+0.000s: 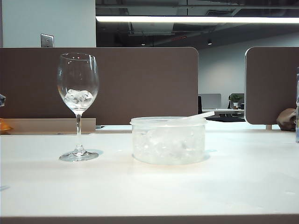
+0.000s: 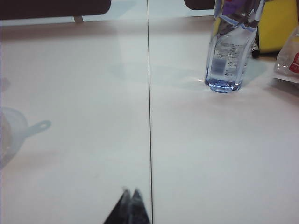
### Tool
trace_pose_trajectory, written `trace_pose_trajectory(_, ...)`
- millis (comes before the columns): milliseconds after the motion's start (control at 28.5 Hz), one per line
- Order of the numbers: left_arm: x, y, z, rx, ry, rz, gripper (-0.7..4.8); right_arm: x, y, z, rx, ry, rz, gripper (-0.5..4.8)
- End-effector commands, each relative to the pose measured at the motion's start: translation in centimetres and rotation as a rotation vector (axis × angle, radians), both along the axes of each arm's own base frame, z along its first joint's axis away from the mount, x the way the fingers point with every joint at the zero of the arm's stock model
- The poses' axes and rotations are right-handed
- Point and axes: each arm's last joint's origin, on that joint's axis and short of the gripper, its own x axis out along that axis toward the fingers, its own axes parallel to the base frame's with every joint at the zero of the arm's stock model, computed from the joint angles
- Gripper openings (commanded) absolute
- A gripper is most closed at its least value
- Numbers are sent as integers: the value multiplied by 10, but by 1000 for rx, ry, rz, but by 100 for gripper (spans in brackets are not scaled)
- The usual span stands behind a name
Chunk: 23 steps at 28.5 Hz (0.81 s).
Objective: Pick up an ice shovel filled with ice cubes and pour the ice from the shovel into the glass.
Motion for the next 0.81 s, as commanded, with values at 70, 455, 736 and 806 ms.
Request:
trace_pose_trajectory(70,0,0,0,4,0,-4,29,-4,0,-9,44,45,-10,-5)
trace_pose_trajectory(455,0,0,0,4,1,-4,29,-13,-1,-31,75,106,-21,-5)
trace_pose_trajectory(736,0,0,0,4,0,-3,29,-15,0,-40,79,117,5,-5)
trace_pose_trajectory(806,0,0,0,5,1,-3,29,-16,0,-42,51,130,10,-5)
